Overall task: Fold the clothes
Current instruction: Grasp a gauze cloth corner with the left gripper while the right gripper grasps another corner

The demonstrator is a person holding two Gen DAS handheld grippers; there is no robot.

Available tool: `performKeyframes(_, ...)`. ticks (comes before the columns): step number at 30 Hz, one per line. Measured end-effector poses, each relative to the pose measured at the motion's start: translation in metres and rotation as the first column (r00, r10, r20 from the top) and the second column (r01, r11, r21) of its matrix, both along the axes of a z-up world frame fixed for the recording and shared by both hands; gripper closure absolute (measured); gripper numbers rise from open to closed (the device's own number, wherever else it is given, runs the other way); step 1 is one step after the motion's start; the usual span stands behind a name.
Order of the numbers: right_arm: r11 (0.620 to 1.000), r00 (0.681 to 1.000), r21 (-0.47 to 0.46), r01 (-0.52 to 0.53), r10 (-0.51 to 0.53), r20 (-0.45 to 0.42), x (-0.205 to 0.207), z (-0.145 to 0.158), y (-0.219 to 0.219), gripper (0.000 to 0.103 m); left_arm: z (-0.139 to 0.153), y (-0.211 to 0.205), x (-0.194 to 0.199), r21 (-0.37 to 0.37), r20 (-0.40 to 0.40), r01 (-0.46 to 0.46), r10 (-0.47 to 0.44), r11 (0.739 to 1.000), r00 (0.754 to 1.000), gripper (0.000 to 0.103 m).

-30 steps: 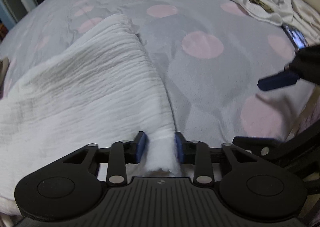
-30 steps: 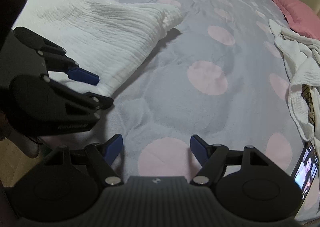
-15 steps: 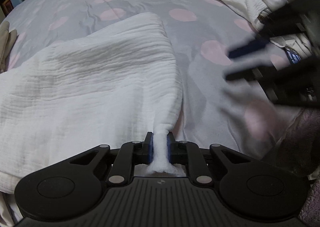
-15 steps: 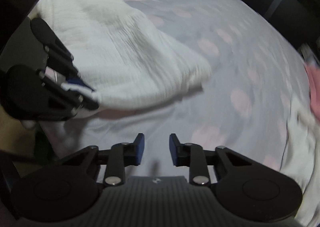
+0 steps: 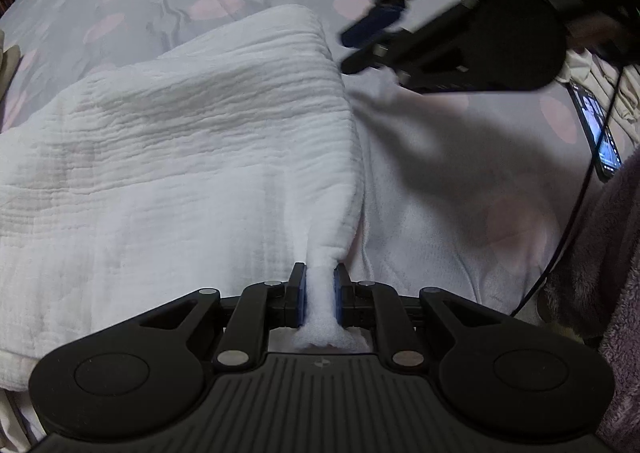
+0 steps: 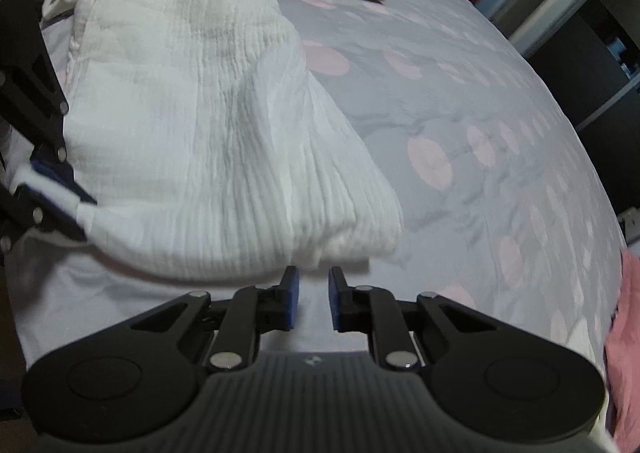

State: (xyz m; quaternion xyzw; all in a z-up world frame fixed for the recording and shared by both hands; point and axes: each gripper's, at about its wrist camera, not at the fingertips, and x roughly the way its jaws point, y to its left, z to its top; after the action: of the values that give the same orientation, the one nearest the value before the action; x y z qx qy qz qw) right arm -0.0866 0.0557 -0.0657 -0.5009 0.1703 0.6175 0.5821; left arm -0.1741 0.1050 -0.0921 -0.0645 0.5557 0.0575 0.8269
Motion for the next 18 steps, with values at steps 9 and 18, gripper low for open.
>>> performKeyframes(9, 0.996, 0.996, -0.058, -0.072, 0.069, -0.051, 0.007, -0.018, 0.027, 0.099, -0.007, 0.007, 0.002, -0.052, -0.013, -0.011, 0.01, 0.999, 1.0, 0.092)
performKeyframes(18, 0.996, 0.998, -0.063, 0.056, -0.058, -0.039, 0.025, 0.003, 0.031, 0.1, -0.006, 0.005, 0.001, -0.065, -0.006, 0.026, -0.027, 0.998, 1.0, 0.092)
